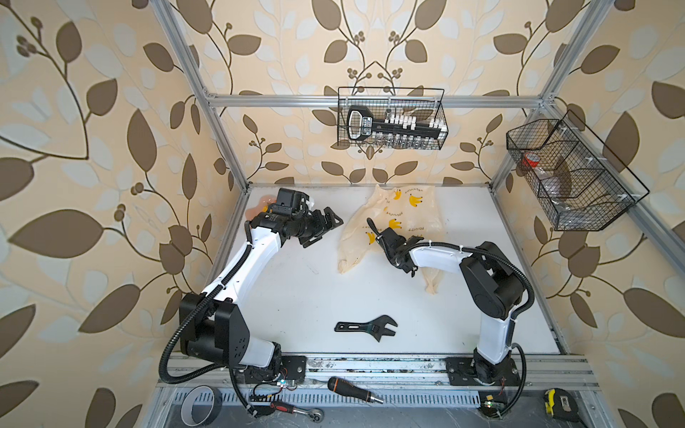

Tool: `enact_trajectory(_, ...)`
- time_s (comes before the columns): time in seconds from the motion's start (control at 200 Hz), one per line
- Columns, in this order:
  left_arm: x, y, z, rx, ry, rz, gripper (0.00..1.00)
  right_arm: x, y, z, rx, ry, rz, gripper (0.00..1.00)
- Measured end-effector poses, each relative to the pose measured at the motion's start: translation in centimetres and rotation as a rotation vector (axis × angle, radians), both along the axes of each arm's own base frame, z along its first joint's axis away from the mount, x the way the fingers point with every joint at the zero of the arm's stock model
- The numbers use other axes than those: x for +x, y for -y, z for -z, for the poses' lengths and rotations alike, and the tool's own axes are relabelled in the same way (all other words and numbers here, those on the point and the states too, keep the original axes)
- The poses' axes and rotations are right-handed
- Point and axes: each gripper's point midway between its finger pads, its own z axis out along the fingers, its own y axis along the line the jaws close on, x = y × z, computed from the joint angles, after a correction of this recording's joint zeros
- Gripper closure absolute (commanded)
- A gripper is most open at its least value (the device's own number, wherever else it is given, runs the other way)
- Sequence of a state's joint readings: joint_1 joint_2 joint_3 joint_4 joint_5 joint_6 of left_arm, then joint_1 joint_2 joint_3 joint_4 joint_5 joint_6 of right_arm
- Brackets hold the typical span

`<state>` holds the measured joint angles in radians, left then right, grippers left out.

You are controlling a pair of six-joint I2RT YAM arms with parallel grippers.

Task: Place the fruits into the plastic bag
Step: Open the plastic bag at the center of the table.

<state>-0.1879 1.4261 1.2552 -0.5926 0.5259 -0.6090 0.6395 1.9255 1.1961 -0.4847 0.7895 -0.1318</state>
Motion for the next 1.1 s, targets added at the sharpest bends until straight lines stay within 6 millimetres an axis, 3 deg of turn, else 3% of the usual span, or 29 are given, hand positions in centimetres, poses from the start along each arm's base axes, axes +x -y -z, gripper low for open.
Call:
enact_trajectory(0.255, 0.0, -0.3, 0.5, -0.011, -0.008, -0.002, 0.01, -1.2, 0.6, -1.6, -0.001, -0.002, -0.003, 0.21)
enact_trajectory(0.585, 0.1, -0.3, 0.3, -0.02, -0.002, -0.002, 0.01, -1.9, 0.9, -1.4, -0.017, -0.023, -0.01, 0.2)
enact_trajectory(1.1, 0.2, 0.0, 0.4, -0.035, 0.006, 0.015, 0.01, 0.3, 3.7, 0.2, -0.105, -0.023, 0.032, 0.25)
